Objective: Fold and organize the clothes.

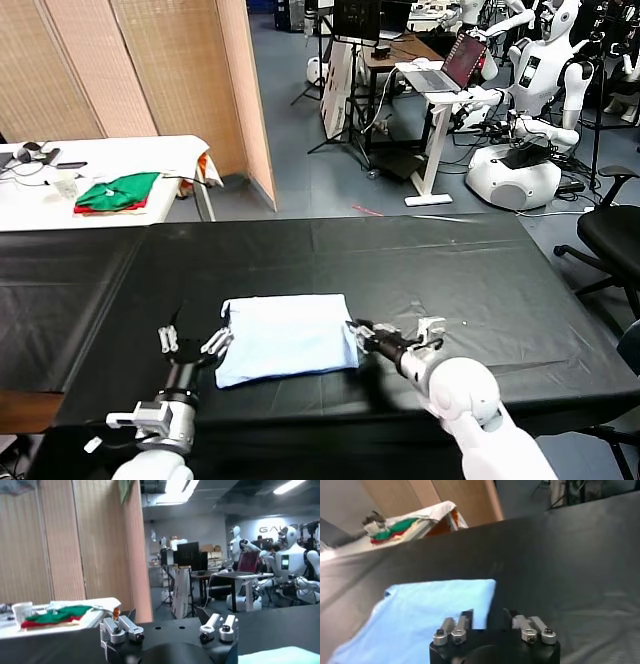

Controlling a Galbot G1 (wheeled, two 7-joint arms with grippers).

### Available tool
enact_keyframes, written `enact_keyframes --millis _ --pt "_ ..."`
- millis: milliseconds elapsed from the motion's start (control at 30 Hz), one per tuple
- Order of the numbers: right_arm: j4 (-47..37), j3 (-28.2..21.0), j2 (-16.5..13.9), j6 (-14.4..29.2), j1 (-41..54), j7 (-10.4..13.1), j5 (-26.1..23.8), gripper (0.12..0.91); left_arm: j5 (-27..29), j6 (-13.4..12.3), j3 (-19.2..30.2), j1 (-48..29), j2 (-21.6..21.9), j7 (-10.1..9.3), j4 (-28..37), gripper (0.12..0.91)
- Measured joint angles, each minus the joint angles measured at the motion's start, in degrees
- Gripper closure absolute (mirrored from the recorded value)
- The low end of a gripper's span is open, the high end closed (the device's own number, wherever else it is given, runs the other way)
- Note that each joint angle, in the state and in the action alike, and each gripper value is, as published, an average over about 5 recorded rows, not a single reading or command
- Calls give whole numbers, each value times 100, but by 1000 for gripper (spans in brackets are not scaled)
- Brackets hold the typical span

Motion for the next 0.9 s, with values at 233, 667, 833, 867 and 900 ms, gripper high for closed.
enact_keyframes --millis 233,667,833,867,900 --pt "492 335 -276 0 -525 -56 -508 201 75 -121 -49 167 91 139 -29 123" --pt "1597 1209 -334 1801 -2472 43 -2047 118 -242 116 -64 1184 577 -59 -640 123" --pt "1662 1378 -159 2914 -3182 415 -2558 118 -291 170 -63 1491 611 -68 -768 123" --pt "1659 1399 -116 3125 -3309 494 -2668 118 -327 176 -64 1553 616 -67 -790 123" --pt "1655 1412 -73 3321 -3433 571 -2780 118 -376 183 -65 1608 621 -66 -811 123"
